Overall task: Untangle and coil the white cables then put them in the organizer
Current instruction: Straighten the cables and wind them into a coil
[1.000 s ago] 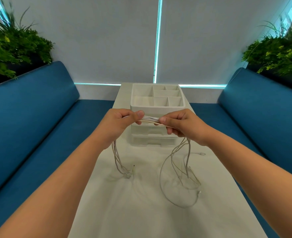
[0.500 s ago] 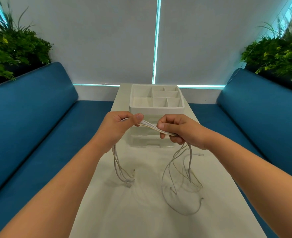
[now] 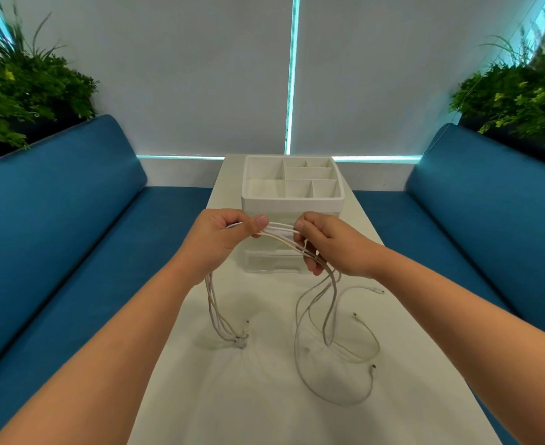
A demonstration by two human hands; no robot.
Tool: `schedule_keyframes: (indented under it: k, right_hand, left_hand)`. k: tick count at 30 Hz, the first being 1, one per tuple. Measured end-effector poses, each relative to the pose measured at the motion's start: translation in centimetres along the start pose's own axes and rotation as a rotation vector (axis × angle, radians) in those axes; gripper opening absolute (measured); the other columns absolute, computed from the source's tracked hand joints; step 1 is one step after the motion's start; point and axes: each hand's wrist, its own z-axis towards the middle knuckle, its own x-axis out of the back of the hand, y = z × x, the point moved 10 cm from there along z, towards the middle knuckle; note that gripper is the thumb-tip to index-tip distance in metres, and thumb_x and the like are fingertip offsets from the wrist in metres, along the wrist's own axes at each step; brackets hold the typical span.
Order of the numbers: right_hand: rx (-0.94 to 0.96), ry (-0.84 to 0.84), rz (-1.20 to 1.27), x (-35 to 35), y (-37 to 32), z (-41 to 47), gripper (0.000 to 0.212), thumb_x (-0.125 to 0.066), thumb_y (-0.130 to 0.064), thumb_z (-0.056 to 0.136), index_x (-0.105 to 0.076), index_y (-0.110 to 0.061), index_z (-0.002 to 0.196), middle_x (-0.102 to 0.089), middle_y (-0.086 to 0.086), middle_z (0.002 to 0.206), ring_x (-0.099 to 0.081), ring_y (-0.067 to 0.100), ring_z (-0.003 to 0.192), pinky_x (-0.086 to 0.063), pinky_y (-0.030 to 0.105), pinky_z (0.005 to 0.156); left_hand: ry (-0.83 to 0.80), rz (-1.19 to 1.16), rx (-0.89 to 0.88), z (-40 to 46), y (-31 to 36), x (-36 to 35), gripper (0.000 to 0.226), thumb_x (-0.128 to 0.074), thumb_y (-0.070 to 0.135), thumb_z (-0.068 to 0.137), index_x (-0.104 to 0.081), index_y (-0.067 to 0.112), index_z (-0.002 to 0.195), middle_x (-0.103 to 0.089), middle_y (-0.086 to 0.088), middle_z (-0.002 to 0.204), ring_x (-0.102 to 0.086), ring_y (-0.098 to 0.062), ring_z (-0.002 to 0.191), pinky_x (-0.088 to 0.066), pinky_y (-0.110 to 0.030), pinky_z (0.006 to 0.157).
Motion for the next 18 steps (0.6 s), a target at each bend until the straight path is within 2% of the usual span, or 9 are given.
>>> schedule_keyframes:
  k: [1, 4, 7, 10, 13, 15, 16, 18]
  right_hand:
    - [0.018, 0.030, 0.002, 0.2, -0.1, 0.1, 0.029, -0.033, -0.026, 0.105, -0.049, -0.009, 0.087, -0.055, 0.004, 0.067, -0.055, 0.008, 0.048, -0.050, 0.024, 0.051]
    - [0.050, 0.139, 0.050, 0.9, -0.1, 0.2, 0.030, -0.039, -0.030, 0.103, -0.050, -0.009, 0.083, -0.055, 0.000, 0.066, -0.049, 0.006, 0.046, -0.043, 0.023, 0.049]
    - [0.111, 0.208, 0.006, 1.5, -0.1, 0.3, 0.031, -0.046, -0.035, 0.100, -0.049, -0.014, 0.077, -0.051, -0.002, 0.061, -0.044, 0.004, 0.049, -0.039, 0.021, 0.051]
    - [0.175, 0.191, -0.261, 1.7, -0.2, 0.3, 0.030, -0.045, -0.044, 0.098, -0.050, -0.021, 0.080, -0.051, -0.002, 0.062, -0.044, 0.010, 0.056, -0.037, 0.029, 0.056]
    - [0.158, 0.210, -0.579, 2.2, -0.6, 0.2, 0.032, -0.039, -0.053, 0.097, -0.050, -0.026, 0.082, -0.048, -0.007, 0.058, -0.046, 0.010, 0.055, -0.035, 0.028, 0.054]
    - [0.129, 0.263, -0.709, 3.0, -0.9, 0.2, 0.038, -0.038, -0.058, 0.095, -0.047, -0.027, 0.076, -0.046, -0.007, 0.056, -0.045, 0.009, 0.053, -0.032, 0.027, 0.052]
    - [0.111, 0.282, -0.704, 3.4, -0.9, 0.2, 0.041, -0.040, -0.059, 0.094, -0.045, -0.026, 0.070, -0.044, -0.007, 0.055, -0.043, 0.009, 0.052, -0.031, 0.025, 0.052]
    - [0.083, 0.259, -0.452, 4.1, -0.3, 0.2, 0.045, -0.050, -0.054, 0.093, -0.042, -0.024, 0.060, -0.041, -0.009, 0.052, -0.039, 0.007, 0.049, -0.030, 0.021, 0.051]
  left_hand:
    - [0.009, 0.003, 0.001, 0.1, -0.2, 0.1, 0.031, -0.068, 0.048, 0.080, -0.076, 0.019, 0.073, -0.063, 0.009, 0.059, -0.054, 0.000, 0.063, -0.043, -0.023, 0.068]
    - [0.033, 0.008, -0.005, 0.1, 0.0, 0.4, 0.030, -0.066, 0.043, 0.086, -0.075, 0.016, 0.077, -0.058, 0.018, 0.053, -0.050, 0.005, 0.053, -0.038, -0.021, 0.062]
    - [0.049, -0.012, -0.004, 0.2, 0.0, 0.8, 0.030, -0.065, 0.039, 0.089, -0.073, 0.012, 0.079, -0.052, 0.019, 0.046, -0.047, 0.004, 0.047, -0.034, -0.018, 0.055]
    - [0.021, 0.013, -0.004, 0.2, -0.3, 0.7, 0.031, -0.065, 0.040, 0.088, -0.073, 0.012, 0.078, -0.046, 0.017, 0.043, -0.041, 0.000, 0.041, -0.031, -0.013, 0.048]
    - [-0.029, 0.092, 0.016, 0.4, -0.9, 0.1, 0.034, -0.065, 0.044, 0.088, -0.074, 0.013, 0.079, -0.041, 0.016, 0.042, -0.038, -0.002, 0.041, -0.030, -0.015, 0.047]
    - [-0.050, 0.128, 0.048, 0.5, -1.6, 0.0, 0.039, -0.063, 0.050, 0.087, -0.074, 0.014, 0.076, -0.036, 0.014, 0.043, -0.033, -0.004, 0.041, -0.029, -0.017, 0.049]
    - [-0.047, 0.137, 0.070, 0.6, -2.0, 0.2, 0.043, -0.062, 0.053, 0.087, -0.073, 0.014, 0.073, -0.034, 0.013, 0.045, -0.031, -0.005, 0.041, -0.029, -0.018, 0.049]
    - [-0.023, 0.136, 0.104, 0.6, -2.6, 1.0, 0.050, -0.059, 0.058, 0.085, -0.067, 0.012, 0.067, -0.031, 0.006, 0.048, -0.027, -0.005, 0.041, -0.029, -0.020, 0.048]
